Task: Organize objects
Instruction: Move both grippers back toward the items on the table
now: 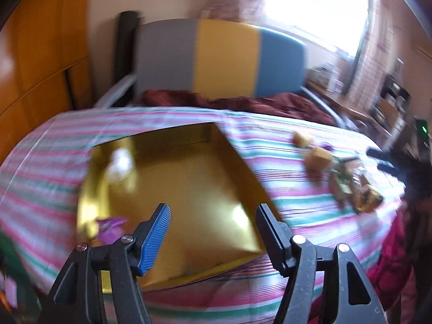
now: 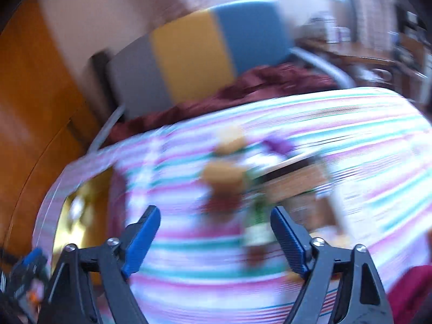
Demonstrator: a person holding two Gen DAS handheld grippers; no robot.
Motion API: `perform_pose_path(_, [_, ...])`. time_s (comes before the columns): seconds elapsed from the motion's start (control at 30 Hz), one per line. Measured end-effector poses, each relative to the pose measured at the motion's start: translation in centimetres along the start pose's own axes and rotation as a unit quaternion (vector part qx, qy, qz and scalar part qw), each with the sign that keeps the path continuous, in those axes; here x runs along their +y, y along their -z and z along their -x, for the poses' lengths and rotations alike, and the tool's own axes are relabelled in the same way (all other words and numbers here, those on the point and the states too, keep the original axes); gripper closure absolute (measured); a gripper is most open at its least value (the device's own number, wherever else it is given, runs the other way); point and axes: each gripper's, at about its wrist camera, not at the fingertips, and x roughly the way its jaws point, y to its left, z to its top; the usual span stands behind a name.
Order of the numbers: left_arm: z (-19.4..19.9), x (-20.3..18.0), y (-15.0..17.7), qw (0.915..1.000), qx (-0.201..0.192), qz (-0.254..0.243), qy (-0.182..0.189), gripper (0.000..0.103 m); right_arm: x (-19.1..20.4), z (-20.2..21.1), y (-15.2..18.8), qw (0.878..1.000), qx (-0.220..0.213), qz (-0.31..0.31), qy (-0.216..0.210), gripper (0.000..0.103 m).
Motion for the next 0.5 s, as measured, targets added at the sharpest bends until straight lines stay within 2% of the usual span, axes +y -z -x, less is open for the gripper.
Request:
perform_pose_path(0.17, [-2.7, -6.4, -1.6, 0.9952, 0.024, -0.061, 0.072, 0.036, -6.9, 0.8, -1.0, 0.994, -0.042, -0.085, 0.049, 0.015])
perform_pose_path(0.33, [-6.6, -11.9, -2.3, 0.9857, 0.066, -0.095, 0.123, 0.037, -11.6, 1.3, -0.5, 0.977, -0.064, -0.204, 0.025, 0.014])
perform_pose_path(0.5, [-10.4, -16.3, -2.8, 0.9773, 0.108, -0.093, 0.156, 0.041, -12.3, 1.1, -0.5, 0.970, -0.063, -0.234, 0.004, 0.014])
